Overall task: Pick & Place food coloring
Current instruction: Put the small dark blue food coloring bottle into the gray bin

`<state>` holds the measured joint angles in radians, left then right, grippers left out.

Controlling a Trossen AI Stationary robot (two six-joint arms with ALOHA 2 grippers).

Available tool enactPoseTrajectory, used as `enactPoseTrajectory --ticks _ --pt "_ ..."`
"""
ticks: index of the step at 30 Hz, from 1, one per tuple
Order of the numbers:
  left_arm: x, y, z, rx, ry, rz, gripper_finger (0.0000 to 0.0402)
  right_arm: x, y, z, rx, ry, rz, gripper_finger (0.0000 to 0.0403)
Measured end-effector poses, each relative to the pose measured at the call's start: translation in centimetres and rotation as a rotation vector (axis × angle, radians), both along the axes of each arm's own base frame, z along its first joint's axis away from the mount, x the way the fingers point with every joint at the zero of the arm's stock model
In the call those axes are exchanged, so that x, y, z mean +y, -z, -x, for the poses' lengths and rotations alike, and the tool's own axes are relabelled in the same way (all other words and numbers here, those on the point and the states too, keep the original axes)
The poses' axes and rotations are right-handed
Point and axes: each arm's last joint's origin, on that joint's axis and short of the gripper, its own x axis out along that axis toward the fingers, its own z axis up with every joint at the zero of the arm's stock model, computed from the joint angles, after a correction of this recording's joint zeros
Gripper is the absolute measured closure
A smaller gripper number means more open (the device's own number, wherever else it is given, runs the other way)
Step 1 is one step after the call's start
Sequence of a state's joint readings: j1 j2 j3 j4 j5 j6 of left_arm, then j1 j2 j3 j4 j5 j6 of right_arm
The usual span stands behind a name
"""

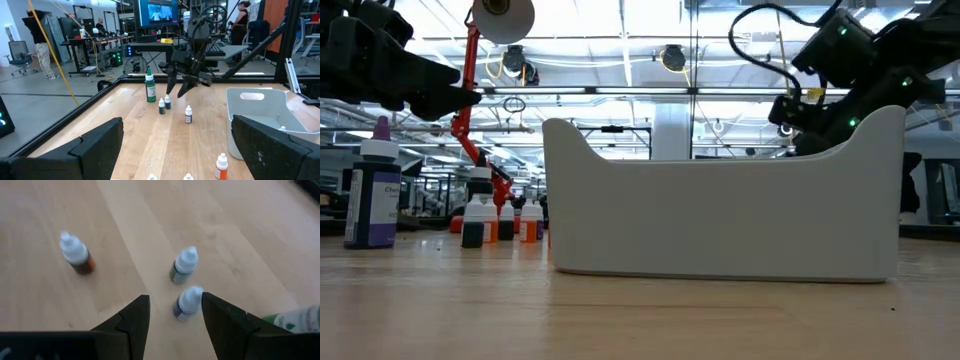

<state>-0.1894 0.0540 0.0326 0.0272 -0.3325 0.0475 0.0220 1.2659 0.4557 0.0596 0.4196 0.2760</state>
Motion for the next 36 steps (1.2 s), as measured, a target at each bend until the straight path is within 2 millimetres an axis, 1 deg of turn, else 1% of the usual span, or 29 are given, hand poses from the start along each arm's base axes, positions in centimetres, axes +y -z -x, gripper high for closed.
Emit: enactPoseTrajectory --ticks 6,13,19,24,36 --pt "0.0 0.0 0.0 0.000 0.000 0.000 0.0036 -0.7 0.4 0.0 0.023 0.025 -0.008 0.0238" --pt "0.0 0.0 0.0 0.001 0.000 0.000 0.0036 -0.8 0.4 0.0 0.032 0.014 0.013 0.0238" --pt "0.0 0.0 0.0 0.001 0.000 0.000 0.0036 -1.4 0.4 0.1 0.035 0.040 0.015 0.0239" --pt "0.0 0.0 0.0 0.001 0.000 -0.001 0.0036 -1.8 0.4 0.0 0.027 0.022 -0.038 0.0237" --pt "0.0 0.0 0.0 0.000 0.000 0.000 0.0036 -1.9 0.2 -0.2 -0.007 0.017 -0.038 0.0236"
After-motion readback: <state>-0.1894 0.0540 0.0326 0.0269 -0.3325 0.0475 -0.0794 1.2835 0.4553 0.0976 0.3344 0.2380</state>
